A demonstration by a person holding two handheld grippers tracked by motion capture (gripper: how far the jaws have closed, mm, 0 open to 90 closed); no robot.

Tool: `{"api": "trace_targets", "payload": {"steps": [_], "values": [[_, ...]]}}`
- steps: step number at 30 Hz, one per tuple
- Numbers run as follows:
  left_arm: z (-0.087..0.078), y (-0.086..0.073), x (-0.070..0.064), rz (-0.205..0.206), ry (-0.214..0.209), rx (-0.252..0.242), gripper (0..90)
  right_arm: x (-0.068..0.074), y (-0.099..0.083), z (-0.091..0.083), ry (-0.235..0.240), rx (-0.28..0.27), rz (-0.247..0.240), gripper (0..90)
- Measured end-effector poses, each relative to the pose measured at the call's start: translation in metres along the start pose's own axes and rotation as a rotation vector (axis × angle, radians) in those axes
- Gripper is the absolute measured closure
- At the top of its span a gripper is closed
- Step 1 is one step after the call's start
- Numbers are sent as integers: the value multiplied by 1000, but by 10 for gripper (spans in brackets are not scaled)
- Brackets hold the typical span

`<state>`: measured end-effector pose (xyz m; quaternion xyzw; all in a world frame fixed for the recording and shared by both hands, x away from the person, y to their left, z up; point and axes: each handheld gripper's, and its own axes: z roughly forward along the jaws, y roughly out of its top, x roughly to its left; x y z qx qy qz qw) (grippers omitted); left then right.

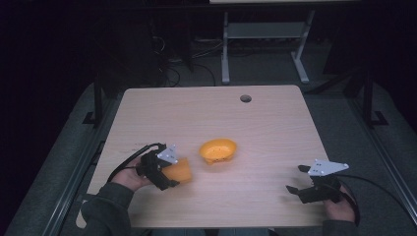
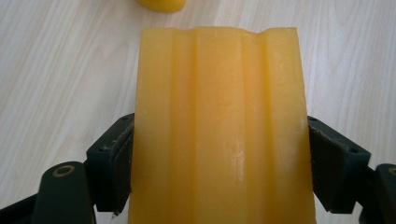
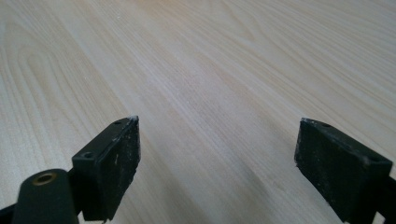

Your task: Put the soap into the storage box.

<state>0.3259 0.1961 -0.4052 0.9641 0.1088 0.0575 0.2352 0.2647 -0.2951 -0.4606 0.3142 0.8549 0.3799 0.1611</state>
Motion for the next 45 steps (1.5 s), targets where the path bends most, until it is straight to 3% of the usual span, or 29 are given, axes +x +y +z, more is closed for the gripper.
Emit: {"api": "trace_targets", "payload": {"steps": [8,23,45], "values": [[0,11,4,19,-1,2,210,1,0,0,5,-7,14,137],[2,27,10,28,-20,-9,210,-1,0,-1,3,-16,-6,137],[-5,58,17,86,-13,-10,211,0,0,-2,9,-24,0,137]]}}
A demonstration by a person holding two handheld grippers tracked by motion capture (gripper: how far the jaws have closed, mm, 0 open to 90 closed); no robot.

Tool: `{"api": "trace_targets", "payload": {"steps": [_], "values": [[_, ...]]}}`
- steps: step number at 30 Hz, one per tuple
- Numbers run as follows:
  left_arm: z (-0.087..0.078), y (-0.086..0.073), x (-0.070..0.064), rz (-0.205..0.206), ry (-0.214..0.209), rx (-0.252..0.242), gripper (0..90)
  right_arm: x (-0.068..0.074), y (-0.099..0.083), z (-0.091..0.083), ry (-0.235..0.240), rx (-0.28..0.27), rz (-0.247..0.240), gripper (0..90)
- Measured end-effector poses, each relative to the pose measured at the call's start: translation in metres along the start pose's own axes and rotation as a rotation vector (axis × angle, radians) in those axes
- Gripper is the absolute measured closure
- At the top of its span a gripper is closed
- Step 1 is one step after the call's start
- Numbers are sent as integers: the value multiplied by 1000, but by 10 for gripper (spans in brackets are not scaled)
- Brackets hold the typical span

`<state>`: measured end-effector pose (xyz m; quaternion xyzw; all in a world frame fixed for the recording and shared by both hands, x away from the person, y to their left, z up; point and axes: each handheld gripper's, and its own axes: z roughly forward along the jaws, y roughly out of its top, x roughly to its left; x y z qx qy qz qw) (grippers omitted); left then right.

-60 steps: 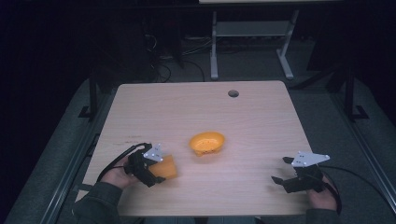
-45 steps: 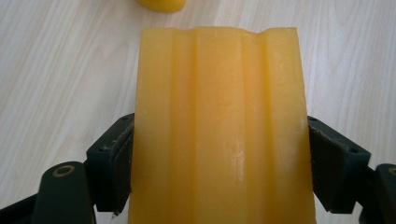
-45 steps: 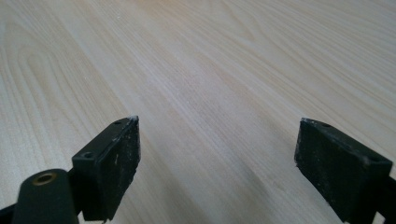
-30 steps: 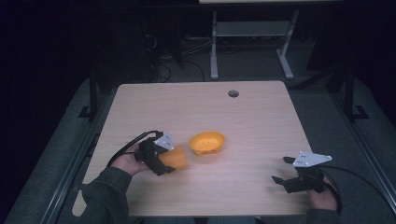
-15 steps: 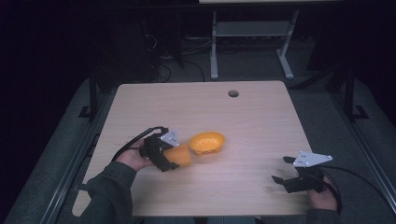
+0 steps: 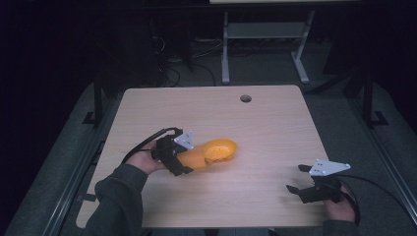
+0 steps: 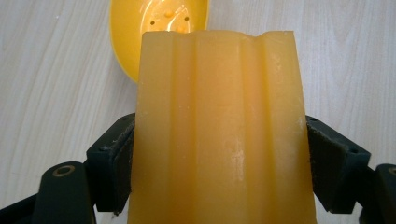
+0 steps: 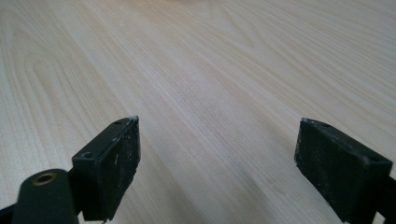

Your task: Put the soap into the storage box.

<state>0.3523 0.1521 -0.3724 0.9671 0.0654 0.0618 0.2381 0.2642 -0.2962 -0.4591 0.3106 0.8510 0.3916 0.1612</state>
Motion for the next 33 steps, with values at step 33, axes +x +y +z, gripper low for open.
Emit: {"api": "trace_targets", "payload": {"steps": [33], "values": [[12,44,22,68,-19,28,211,-1,0,-1,2,-9,4,137]]}}
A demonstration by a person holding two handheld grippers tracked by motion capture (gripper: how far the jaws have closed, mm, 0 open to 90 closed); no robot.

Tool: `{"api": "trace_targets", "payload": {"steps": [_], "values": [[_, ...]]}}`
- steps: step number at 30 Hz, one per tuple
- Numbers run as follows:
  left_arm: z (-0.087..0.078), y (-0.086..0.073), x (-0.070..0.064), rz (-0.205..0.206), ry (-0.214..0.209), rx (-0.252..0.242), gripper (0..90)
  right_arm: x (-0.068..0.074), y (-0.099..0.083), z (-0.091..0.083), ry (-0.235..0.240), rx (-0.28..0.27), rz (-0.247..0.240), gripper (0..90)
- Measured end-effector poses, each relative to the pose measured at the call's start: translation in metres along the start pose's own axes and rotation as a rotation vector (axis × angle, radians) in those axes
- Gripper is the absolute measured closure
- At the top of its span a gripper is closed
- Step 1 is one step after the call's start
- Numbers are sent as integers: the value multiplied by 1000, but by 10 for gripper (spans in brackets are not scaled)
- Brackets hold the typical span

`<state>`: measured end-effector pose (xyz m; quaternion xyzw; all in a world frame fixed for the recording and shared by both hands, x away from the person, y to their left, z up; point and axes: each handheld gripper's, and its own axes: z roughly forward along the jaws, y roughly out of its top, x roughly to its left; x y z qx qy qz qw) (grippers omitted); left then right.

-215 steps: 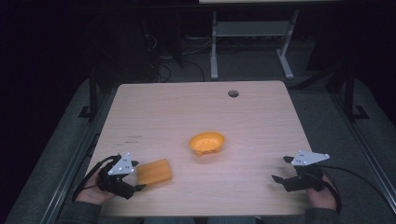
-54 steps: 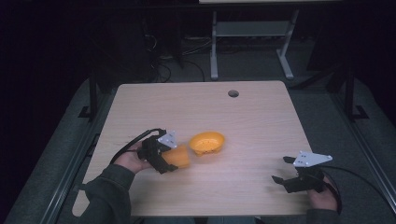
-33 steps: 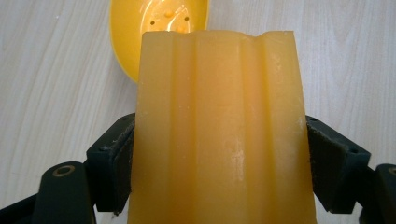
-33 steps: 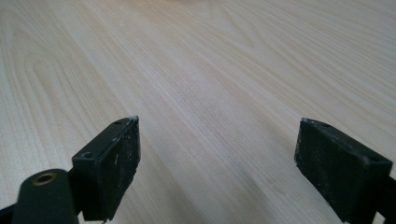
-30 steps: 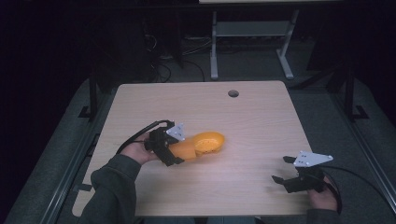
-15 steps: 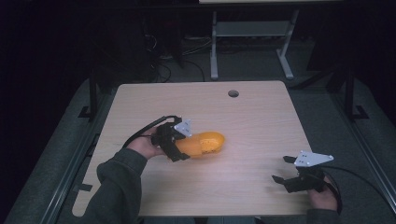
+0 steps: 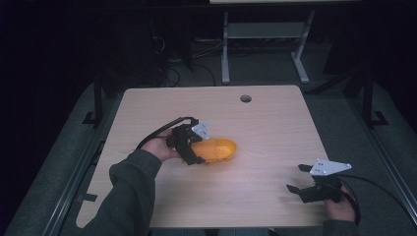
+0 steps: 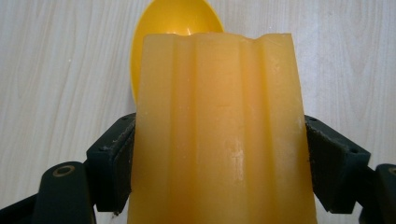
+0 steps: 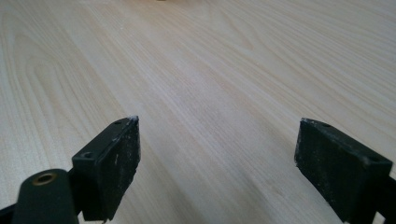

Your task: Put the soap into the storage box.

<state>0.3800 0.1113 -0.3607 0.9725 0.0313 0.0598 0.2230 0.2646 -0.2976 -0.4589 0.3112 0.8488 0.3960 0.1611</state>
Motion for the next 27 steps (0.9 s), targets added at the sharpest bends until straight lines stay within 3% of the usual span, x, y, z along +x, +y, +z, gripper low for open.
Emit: {"api": "trace_targets", "payload": {"steps": [27], "values": [[19,31,21,28,-26,2,211,-1,0,-1,4,-12,4,137]]}}
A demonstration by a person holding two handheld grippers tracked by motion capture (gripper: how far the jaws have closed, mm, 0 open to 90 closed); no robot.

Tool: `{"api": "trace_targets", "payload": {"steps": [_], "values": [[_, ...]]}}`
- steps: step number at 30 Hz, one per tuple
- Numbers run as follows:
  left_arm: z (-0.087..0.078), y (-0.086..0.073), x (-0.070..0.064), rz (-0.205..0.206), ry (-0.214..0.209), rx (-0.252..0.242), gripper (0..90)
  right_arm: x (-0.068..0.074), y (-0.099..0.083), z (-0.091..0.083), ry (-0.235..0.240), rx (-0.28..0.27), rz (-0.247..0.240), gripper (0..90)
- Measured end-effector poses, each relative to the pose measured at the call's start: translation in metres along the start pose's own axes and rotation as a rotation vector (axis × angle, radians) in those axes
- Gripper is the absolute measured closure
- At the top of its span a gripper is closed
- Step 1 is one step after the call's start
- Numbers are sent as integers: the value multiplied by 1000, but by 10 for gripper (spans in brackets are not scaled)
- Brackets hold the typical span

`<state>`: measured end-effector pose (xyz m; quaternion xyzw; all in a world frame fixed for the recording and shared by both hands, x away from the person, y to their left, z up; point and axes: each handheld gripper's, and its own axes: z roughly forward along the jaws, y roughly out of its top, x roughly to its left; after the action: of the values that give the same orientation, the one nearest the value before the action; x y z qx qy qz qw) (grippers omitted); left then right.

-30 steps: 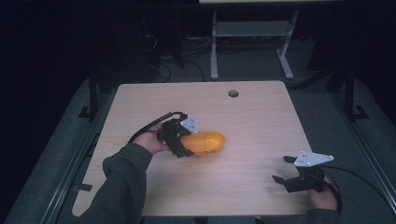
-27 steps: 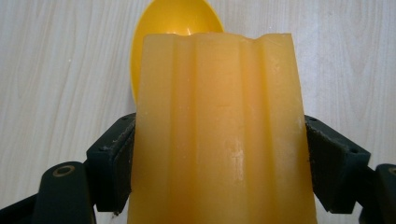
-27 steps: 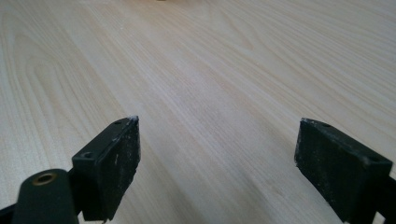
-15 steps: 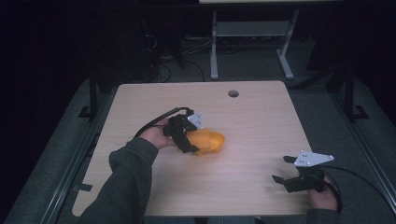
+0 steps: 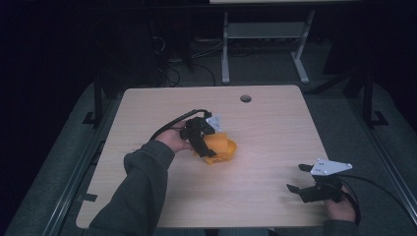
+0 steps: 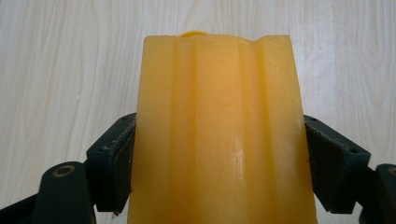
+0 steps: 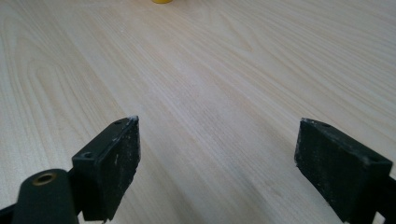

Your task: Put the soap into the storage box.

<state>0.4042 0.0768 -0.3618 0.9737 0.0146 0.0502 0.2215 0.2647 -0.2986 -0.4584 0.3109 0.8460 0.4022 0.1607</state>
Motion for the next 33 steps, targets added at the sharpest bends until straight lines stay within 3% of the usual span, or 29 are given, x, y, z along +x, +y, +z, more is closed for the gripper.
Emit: {"api": "trace_targets", "payload": {"steps": [12,33], "values": [[11,14,7,14,-8,8,211,0,0,0,2,-2,1,137],[32,15,15,-9,-36,30,210,2,1,-1,4,-4,1,137]]}}
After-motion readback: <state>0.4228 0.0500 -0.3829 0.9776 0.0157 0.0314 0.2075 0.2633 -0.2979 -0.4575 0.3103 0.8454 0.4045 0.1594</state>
